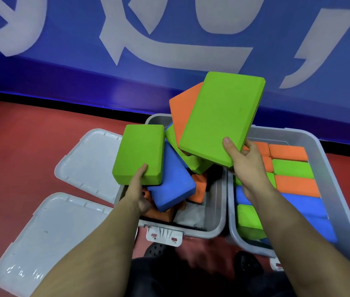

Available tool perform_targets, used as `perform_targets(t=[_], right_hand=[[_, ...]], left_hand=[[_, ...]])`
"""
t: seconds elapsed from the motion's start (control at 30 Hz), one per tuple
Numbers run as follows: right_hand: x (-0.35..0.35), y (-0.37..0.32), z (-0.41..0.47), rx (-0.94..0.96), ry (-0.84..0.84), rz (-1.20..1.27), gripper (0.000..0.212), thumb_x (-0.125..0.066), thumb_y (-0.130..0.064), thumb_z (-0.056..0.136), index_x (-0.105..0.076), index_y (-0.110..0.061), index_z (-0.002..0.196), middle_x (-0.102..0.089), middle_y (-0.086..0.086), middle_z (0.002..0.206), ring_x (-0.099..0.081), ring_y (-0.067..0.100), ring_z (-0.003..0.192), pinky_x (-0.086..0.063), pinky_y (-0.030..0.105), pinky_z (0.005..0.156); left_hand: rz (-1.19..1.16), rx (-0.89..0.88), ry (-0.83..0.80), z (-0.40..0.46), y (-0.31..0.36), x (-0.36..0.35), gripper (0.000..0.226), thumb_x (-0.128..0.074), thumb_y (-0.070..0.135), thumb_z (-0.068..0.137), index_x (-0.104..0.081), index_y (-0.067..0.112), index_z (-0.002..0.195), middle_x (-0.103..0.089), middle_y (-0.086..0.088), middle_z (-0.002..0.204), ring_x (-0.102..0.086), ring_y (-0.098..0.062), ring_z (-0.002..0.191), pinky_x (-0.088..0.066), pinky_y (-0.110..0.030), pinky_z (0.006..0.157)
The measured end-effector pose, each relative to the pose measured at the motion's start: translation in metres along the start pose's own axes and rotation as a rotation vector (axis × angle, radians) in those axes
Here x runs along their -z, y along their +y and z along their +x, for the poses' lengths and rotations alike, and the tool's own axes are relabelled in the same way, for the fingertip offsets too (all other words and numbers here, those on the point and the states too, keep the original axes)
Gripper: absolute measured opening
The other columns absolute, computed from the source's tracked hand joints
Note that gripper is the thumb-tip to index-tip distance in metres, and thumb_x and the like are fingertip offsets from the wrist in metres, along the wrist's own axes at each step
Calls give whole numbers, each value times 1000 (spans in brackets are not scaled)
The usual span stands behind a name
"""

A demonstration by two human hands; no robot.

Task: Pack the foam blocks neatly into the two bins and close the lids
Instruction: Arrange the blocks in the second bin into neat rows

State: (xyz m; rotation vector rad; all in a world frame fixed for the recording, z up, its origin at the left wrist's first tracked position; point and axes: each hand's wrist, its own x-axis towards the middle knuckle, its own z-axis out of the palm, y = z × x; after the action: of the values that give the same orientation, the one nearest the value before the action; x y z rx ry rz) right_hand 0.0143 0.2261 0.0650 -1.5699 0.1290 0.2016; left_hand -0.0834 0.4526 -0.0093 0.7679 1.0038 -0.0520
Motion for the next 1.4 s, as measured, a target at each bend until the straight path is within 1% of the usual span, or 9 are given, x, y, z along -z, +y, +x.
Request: perform_targets(t=[0.13,0.23,0.33,0.4,0.67,0.83,0.97,1.17,1.4], right_hand=[[0,-1,0,-3,-6,-13,43,-73,-37,92,-48,-27,126,-70,-3,121,-70,9,106,-56,35,97],[0,-1,0,-4,-8,6,40,-72,-35,93,-48,-27,124,-70,-4,121,-70,8,105,-57,32,94],[0,1,3,-9,-4,13,40,-73,-36,93,-51,-26,125,-71,-4,121,-71,8,105,-56,34,97],[1,3,5,-21,0,7,50,-75,-39,91,-52,-22,131,-71,-5,122,-70,9,107,-55,39,100],[1,3,6,-29,12,-24,54,-74,-41,90,-49,-23,135,-72,-5,121,-71,7,105,-55,40,100],[2,4,7,-35,25,-26,55,-75,-42,90,-48,-24,135,-71,-6,121,-71,7,105,-56,40,99],[2,2,7,-41,27,-16,55,-74,-41,91,-49,-22,136,-71,-5,120,-71,8,104,-56,38,96],[3,2,9,-35,14,-23,58,-74,-38,91,-49,-19,140,-72,-4,119,-72,5,100,-56,28,88],[6,2,12,-29,30,-22,65,-74,-41,90,-46,-18,144,-71,-4,121,-71,7,104,-56,34,95]], left_hand=[[-18,65,-178,11,-9,7,69,-74,55,82,-62,16,137,-74,-10,119,-73,-29,106,-56,-45,80],[-4,38,-162,8,-9,-4,49,-68,55,90,-71,14,116,-79,-10,100,-78,-26,87,-53,-49,88],[52,57,-195,9,-14,-13,66,-78,53,82,-68,10,132,-70,-13,129,-68,-32,117,-44,-51,112],[61,69,-209,18,-18,-16,69,-81,51,80,-66,10,134,-67,-13,134,-64,-33,124,-41,-52,115],[66,3,-141,24,-17,-17,54,-76,51,82,-74,13,122,-78,-8,110,-72,-28,107,-53,-46,101],[149,11,-131,21,-15,-18,32,-68,47,91,-73,17,102,-78,1,75,-67,-22,85,-50,-37,71],[167,-28,-99,18,-13,-15,35,-73,45,87,-71,19,110,-76,1,89,-69,-20,86,-51,-36,71],[126,-100,-77,22,-2,-2,35,-73,46,86,-72,21,110,-78,4,75,-72,-15,70,-54,-29,63],[171,-87,-57,17,10,8,63,-77,56,76,-71,19,127,-78,1,94,-71,-21,91,-56,-34,74]])
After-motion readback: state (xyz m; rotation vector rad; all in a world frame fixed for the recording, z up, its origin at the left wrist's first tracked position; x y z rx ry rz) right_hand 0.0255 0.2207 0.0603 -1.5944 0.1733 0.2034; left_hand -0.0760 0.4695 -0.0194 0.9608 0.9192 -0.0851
